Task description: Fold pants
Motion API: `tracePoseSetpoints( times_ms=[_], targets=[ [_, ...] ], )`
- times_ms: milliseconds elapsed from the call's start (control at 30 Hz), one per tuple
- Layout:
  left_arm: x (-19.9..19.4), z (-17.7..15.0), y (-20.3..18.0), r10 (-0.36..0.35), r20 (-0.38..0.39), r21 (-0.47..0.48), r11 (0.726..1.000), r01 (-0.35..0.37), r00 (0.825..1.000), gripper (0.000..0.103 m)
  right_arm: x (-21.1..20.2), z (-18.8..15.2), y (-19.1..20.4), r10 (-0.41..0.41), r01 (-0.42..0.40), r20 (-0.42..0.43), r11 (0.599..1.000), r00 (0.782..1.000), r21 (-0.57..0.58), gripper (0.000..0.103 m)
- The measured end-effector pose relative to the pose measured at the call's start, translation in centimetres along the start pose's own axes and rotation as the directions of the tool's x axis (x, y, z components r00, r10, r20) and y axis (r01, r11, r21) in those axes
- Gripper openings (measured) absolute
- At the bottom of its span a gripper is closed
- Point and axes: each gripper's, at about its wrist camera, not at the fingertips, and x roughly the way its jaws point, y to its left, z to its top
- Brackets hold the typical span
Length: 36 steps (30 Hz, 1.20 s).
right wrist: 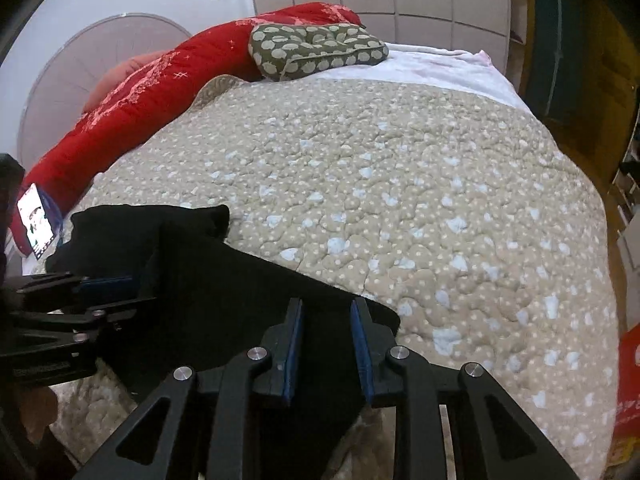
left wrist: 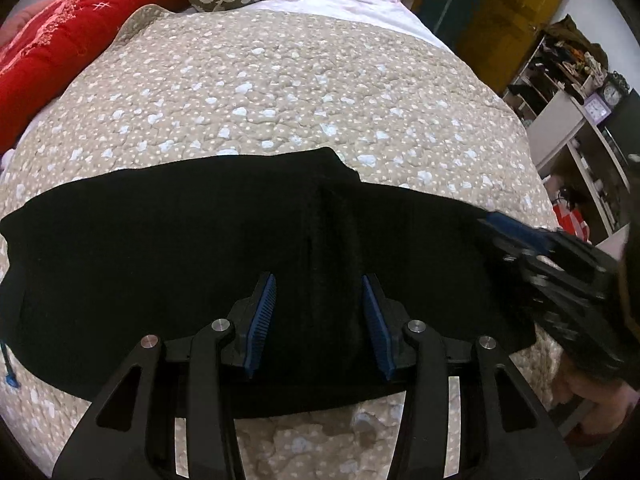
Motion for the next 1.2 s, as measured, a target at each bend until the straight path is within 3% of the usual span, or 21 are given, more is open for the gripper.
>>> tracePoseSetpoints(
  times_ms=[167,267,433,567,667,767,967,1200],
  targets=[
    [0.0,-0.3,0.0,0.008,0.016,0.002,1.000,-0.008,1.000,0.045,-4.3,-1.6,1.5,0.018,-0.016,0.035,0.999,0.999,-0.049,0.023],
    [0.0,-0.4,-0.1,0.015,0.024,0.004,1.000,-0.015,1.000,0.046,-4.8,-3.5,2.6,0.044,-0.043,0.009,0.996,0.999,-0.073,0.024],
    [0.0,-0.7,-0.1,0.016,0.040,0.004,1.000,-0.017,0.999,0.048,-4.4,-6.1,3.4,0.013,-0.013,-0.010,0.996,1.000,-0.090,0.024],
    [-0.2,-0.7,-0.1,0.022,0.043,-0.003,1.000,-0.022,0.999,0.048,-5.8,-5.0,2.8,0.068,-0.067,0.005,0.997,0.998,-0.046,0.024],
    [-0.4,-1.0,0.0,0.022,0.042,-0.012,1.000,-0.022,0.999,0.048,-5.8,-3.7,2.8,0.045,-0.044,0.031,0.998,0.999,-0.043,0.024],
    [-0.7,-1.3,0.1,0.023,0.045,-0.017,1.000,-0.022,0.999,0.048,-4.7,-2.5,3.0,0.036,-0.034,0.048,0.999,0.998,-0.037,0.024],
    [-1.1,-1.9,0.1,0.023,0.052,-0.014,1.000,-0.022,0.998,0.048,-0.9,-2.0,3.0,0.015,-0.016,-0.007,1.000,1.000,-0.021,0.024],
    [-2.3,-2.4,0.6,0.021,0.061,-0.033,0.999,-0.019,0.998,0.048,-3.7,-2.1,4.1,0.039,-0.038,0.009,0.998,0.999,-0.059,0.024]
  ],
)
